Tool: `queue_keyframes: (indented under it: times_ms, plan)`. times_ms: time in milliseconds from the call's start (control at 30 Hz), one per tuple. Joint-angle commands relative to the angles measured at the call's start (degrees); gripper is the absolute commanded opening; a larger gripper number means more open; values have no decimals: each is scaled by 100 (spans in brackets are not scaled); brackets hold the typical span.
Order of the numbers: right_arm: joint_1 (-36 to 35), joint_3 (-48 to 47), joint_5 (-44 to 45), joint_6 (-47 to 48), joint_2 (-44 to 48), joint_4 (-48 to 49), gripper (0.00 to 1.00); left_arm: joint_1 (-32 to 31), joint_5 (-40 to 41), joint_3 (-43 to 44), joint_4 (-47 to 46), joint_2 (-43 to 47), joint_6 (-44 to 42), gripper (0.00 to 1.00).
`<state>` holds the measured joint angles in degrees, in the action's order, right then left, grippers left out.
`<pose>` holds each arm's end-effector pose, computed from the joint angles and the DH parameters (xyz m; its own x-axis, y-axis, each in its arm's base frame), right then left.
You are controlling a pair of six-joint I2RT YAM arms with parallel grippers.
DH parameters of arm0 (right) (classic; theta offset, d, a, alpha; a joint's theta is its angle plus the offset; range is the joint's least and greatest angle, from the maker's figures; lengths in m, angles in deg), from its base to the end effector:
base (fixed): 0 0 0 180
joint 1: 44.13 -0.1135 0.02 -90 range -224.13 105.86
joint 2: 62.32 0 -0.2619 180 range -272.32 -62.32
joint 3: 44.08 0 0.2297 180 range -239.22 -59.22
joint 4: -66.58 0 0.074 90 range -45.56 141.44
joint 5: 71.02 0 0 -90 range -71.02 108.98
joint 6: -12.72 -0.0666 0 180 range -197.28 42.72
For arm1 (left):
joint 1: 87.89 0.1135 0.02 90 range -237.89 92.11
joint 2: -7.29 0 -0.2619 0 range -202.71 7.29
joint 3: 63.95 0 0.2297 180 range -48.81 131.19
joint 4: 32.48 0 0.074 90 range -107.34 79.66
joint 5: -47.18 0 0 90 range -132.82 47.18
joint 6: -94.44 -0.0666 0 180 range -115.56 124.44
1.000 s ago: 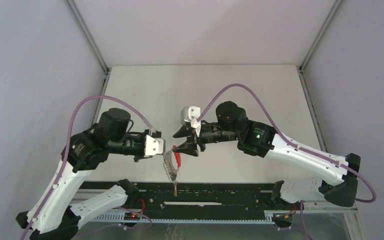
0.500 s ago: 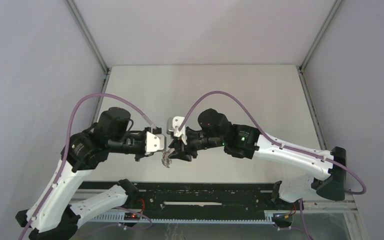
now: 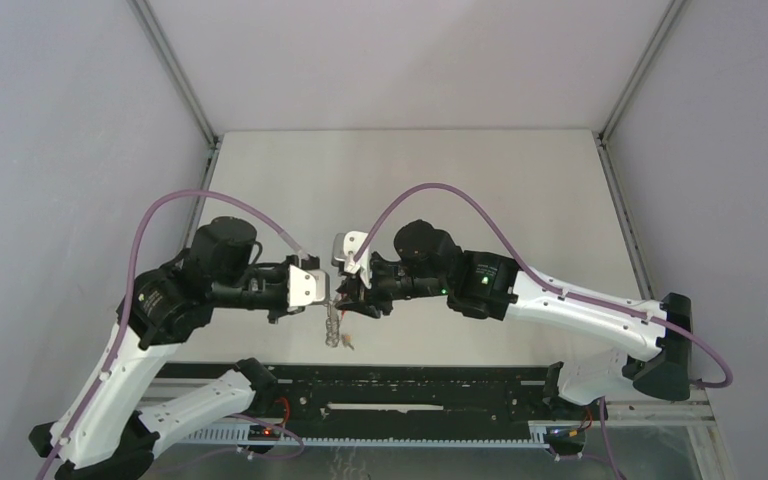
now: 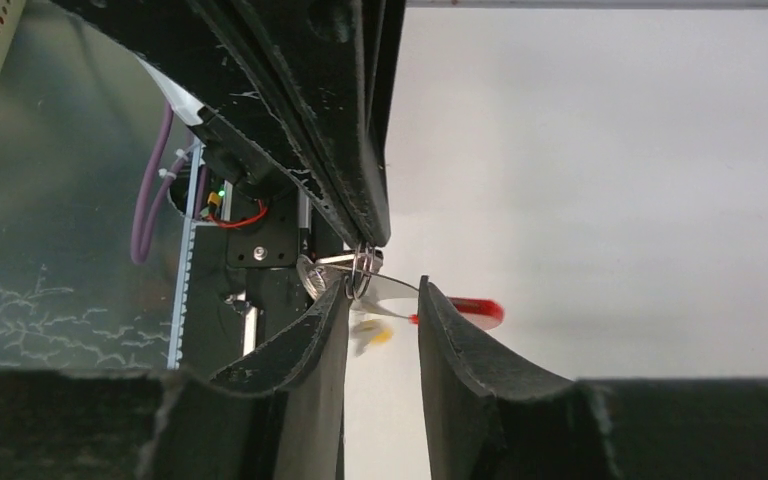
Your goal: Put the keys on the keyring
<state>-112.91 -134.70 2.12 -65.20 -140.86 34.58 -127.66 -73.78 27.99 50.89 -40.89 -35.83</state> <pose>0.0986 0.3072 0.3713 0.0868 -0.3299 -0.9400 -0.9947 0.0237 -0.1001 0.0644 -0.0982 0.3840 0.1776 0.5734 -0.7998 0.9677 0.0458 0.2477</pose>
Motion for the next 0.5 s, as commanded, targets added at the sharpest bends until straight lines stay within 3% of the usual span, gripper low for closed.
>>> queue_keyframes:
  times_ms: [0,133,267,467]
  plan:
    - [-36,-267,271,-89,180,337,40,-61,4,64,-248,72,108,0]
    - [-31,-271,228,-150,248,410,49,-73,43,48,-244,89,111,0]
    - [-31,-266,48,-177,335,461,51,-82,74,6,-295,111,122,0]
    - [-11,-269,-177,-186,372,524,42,-84,86,2,-380,139,203,0]
